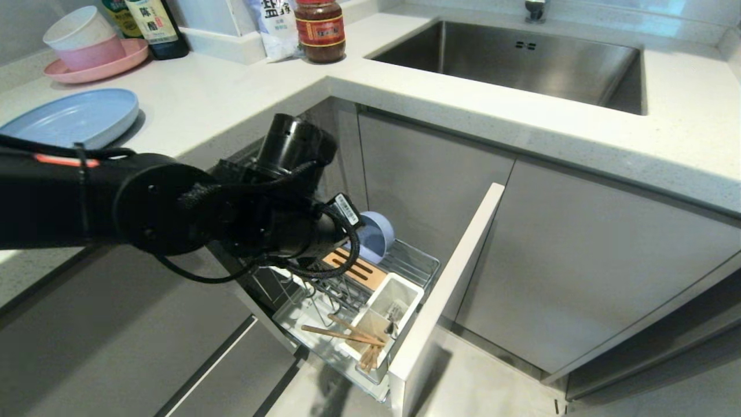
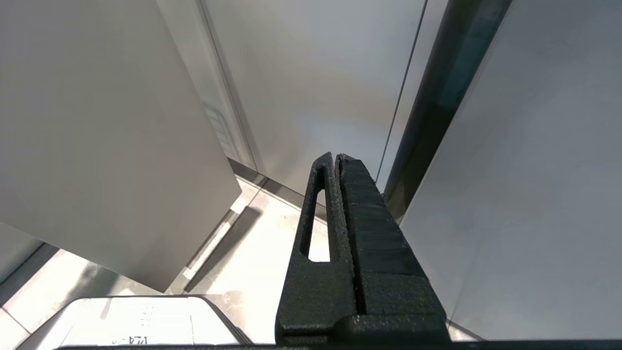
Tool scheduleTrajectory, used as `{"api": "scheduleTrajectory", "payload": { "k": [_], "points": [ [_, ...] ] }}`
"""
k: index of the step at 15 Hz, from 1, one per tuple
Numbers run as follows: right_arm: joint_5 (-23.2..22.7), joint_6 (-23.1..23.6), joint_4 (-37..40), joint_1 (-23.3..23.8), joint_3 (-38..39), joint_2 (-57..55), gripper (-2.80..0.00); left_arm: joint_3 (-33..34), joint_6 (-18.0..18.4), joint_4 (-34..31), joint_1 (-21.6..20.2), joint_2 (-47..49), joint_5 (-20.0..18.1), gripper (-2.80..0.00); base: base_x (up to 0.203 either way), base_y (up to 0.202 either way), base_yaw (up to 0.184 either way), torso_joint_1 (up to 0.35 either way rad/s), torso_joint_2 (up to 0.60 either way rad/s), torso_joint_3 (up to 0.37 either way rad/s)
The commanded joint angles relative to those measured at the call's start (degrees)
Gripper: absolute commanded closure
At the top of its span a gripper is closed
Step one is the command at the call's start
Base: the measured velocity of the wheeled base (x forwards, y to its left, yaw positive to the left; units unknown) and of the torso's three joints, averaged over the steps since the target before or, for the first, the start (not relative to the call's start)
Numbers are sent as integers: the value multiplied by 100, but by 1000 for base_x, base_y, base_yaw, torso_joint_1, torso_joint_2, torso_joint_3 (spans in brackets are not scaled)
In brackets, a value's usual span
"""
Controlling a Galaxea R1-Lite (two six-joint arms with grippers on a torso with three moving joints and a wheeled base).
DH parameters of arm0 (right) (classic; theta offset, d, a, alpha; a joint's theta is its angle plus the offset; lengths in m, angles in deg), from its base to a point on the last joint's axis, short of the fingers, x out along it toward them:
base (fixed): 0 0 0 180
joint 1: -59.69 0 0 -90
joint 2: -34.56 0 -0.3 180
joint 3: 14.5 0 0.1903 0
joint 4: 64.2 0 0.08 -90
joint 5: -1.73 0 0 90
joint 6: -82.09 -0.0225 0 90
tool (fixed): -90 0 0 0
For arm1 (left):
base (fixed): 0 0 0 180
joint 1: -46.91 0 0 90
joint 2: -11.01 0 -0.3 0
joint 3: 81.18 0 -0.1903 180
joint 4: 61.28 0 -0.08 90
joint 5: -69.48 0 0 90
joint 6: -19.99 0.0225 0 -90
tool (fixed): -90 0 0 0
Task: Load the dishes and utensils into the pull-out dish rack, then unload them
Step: Take the bowl out of the cupboard
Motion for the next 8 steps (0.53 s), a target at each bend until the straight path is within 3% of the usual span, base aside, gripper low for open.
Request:
{"api": "scheduleTrajectory", "payload": {
  "k": [1,8],
  "points": [
    [1,0,0,-2,9,21,0,-177,-31,161,-89,528,-6,-280,0,0,0,0,0,0],
    [1,4,0,-2,9,21,0,-599,74,611,-307,1106,-239,-280,0,0,0,0,0,0]
  ]
}}
